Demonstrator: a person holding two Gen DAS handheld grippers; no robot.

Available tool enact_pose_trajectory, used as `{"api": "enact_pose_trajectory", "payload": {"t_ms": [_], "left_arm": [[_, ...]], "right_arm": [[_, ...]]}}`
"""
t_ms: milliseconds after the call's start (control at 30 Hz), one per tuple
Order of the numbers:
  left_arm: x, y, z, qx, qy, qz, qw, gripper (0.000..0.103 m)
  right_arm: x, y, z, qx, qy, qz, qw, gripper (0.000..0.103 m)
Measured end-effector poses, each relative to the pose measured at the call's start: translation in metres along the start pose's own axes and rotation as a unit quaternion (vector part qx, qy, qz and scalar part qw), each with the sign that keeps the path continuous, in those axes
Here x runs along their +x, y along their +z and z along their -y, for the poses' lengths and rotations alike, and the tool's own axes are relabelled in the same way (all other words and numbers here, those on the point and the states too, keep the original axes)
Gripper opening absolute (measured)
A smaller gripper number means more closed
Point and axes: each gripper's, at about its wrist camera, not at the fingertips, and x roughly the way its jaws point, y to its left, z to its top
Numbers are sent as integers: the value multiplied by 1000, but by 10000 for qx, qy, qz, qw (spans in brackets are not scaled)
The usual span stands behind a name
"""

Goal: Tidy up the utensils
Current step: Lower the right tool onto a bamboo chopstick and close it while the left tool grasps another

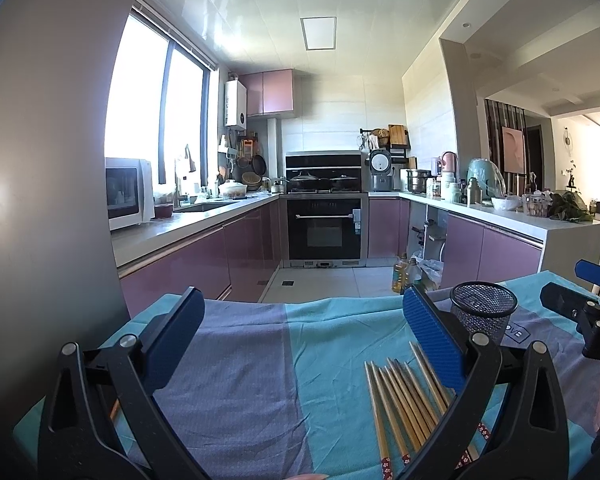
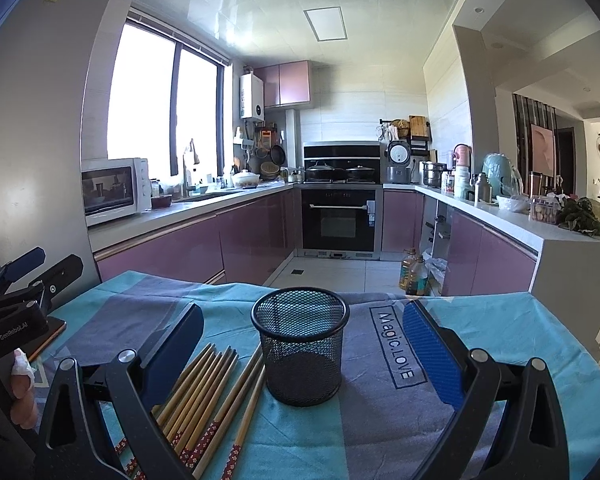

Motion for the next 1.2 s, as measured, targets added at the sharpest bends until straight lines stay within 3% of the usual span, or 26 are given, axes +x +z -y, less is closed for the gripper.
{"api": "enact_pose_trajectory", "payload": {"t_ms": [400,567,733,967,1033,1200], "left_arm": [[9,-3,2,92,-17,-244,9997,98],[14,-4,4,142,-101,-401,9990,98],[33,-12,7,296,-278,-895,9952,98],[67,-32,15,505,-1045,-1785,9771,87],[78,-40,20,607,-1124,-2021,9710,75],[104,-65,34,832,-1299,-2669,9513,59]], "right_arm": [[32,-26,-14,-269,395,-1185,9918,95],[47,-35,-22,-387,550,-1708,9830,82],[67,-45,-22,-290,648,-2253,9717,63],[86,-54,-24,-274,702,-2689,9602,47],[91,-57,-27,-292,715,-2770,9578,43],[104,-61,-32,-322,748,-2967,9515,35]]}}
